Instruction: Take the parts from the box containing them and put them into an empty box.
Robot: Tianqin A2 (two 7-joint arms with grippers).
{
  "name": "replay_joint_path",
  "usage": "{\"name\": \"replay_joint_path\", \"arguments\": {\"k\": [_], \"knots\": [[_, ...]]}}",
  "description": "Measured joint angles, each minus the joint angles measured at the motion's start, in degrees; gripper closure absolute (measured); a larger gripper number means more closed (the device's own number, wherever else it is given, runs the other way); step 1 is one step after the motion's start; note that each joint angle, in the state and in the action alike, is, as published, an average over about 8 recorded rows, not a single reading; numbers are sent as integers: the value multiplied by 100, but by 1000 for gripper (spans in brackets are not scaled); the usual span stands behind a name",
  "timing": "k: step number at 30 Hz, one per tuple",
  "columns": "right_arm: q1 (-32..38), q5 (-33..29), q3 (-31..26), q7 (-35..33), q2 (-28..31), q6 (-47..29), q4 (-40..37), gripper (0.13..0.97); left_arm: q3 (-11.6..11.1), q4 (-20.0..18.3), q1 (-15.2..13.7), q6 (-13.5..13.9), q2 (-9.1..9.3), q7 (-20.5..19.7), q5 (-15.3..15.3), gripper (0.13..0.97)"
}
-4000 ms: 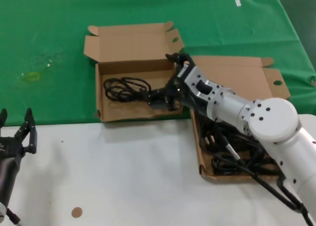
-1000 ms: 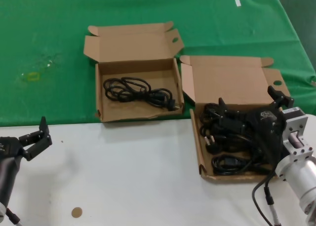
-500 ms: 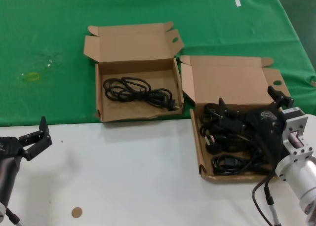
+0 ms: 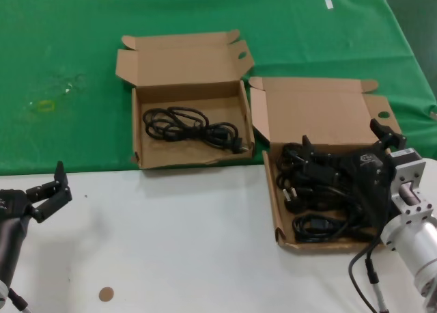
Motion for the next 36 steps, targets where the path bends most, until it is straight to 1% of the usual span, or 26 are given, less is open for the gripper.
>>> {"name": "replay_joint_path", "arguments": {"k": [36], "knots": [[0,0,0,0,0,0,0,129,0,0,0,0,0,0,0,132]]}}
